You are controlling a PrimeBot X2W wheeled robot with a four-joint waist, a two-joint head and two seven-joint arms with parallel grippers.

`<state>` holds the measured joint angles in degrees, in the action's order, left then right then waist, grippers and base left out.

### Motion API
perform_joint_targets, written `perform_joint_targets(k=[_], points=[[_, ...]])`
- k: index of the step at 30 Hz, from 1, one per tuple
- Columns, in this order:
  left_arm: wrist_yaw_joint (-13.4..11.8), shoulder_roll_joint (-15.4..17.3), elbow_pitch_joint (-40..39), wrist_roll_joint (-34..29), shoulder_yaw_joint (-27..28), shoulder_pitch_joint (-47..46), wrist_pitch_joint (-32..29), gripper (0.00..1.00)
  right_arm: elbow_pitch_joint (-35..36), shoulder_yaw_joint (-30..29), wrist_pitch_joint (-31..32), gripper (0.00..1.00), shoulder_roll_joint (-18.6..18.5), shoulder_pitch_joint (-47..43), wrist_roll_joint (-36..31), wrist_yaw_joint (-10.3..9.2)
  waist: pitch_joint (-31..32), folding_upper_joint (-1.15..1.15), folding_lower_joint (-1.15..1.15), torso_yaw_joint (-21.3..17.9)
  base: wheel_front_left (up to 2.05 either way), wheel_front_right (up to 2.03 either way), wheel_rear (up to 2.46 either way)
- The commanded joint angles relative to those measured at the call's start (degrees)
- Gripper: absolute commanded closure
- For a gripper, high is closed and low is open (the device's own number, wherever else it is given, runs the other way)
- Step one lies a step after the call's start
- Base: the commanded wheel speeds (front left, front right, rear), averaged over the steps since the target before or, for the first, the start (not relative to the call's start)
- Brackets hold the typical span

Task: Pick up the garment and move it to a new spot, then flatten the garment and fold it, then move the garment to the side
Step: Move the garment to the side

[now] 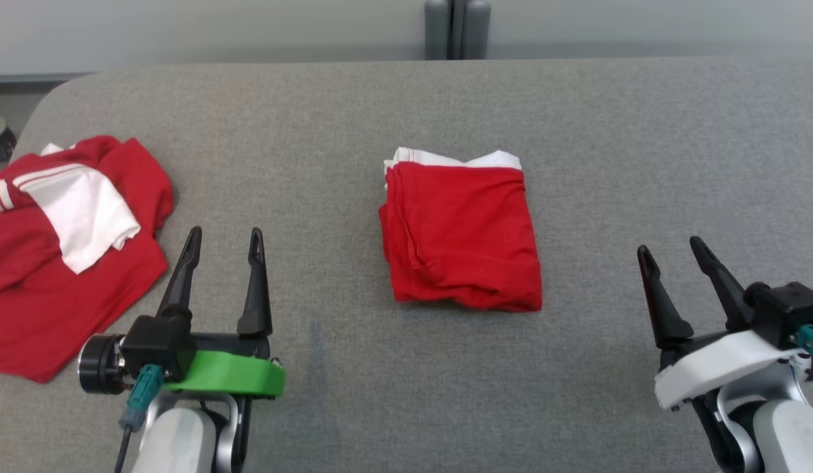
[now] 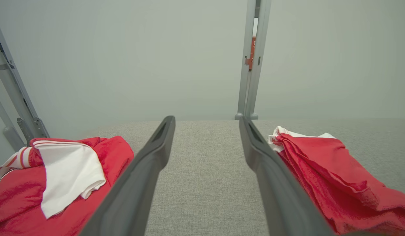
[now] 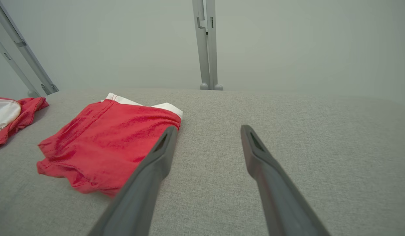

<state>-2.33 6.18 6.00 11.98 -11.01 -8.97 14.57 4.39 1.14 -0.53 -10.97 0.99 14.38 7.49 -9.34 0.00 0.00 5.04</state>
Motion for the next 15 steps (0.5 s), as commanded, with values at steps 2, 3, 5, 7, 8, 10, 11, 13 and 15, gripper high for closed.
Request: perform_joint_targets(k=[2, 3, 5, 7, 8, 10, 11, 13, 15], points=[[0.44, -0.53, 0.2, -0.45, -0.18, -3.12, 0.43, 0.0, -2.78, 1.92, 0.31, 0.0, -0.98, 3.89, 0.68, 0.0, -7.9, 0.0, 0.0, 5.33, 0.0, 0.0, 0.0], [0.58, -0.73, 0.23, -0.42, -0.26, -3.92, 0.5, 0.0, -3.8, 2.65, 0.34, 0.0, -1.21, 5.14, 0.94, 0.0, -8.95, 0.0, 0.0, 5.88, 0.0, 0.0, 0.0], [0.61, -1.03, 0.29, -0.29, -0.06, -5.63, 0.67, 0.0, -6.52, 4.42, 0.51, 0.0, -1.65, 8.19, 1.22, 0.0, -10.91, 0.0, 0.0, 6.81, 0.0, 0.0, 0.0], [0.69, -1.4, -0.08, -0.15, 0.35, -7.13, 0.63, 0.0, -9.53, 5.81, 0.21, 0.0, -1.78, 11.06, 1.56, 0.0, -12.29, 0.0, 0.0, 7.58, 0.0, 0.0, 0.0], [0.82, -1.61, -0.29, -0.17, 0.48, -7.53, 0.64, 0.0, -11.32, 6.58, 0.08, 0.0, -1.79, 12.33, 1.84, 0.0, -12.71, 0.0, 0.0, 7.88, 0.0, 0.0, 0.0], [0.92, -1.84, -0.59, -0.38, 0.85, -7.97, 0.65, 0.0, -14.87, 7.61, 0.46, 0.0, -1.71, 14.44, 2.42, 0.0, -13.17, 0.0, 0.0, 8.14, 0.0, 0.0, 0.0], [1.03, -1.97, -0.74, -0.54, 0.98, -8.15, 0.66, 0.0, -16.35, 8.12, 0.73, 0.0, -1.67, 15.34, 2.73, 0.0, -13.35, 0.0, 0.0, 8.2, 0.0, 0.0, 0.0], [1.19, -2.25, -0.96, -0.75, 1.24, -8.38, 0.67, 0.0, -19.82, 9.57, 1.61, 0.0, -1.53, 17.03, 3.55, 0.0, -13.58, 0.0, 0.0, 8.23, 0.0, 0.0, 0.0], [1.32, -2.43, -0.96, -0.93, 1.44, -8.47, 0.66, 0.0, -22.37, 11.07, 2.73, 0.0, -1.55, 17.98, 4.49, 0.0, -13.68, 0.0, 0.0, 8.11, 0.0, 0.0, 0.0]])
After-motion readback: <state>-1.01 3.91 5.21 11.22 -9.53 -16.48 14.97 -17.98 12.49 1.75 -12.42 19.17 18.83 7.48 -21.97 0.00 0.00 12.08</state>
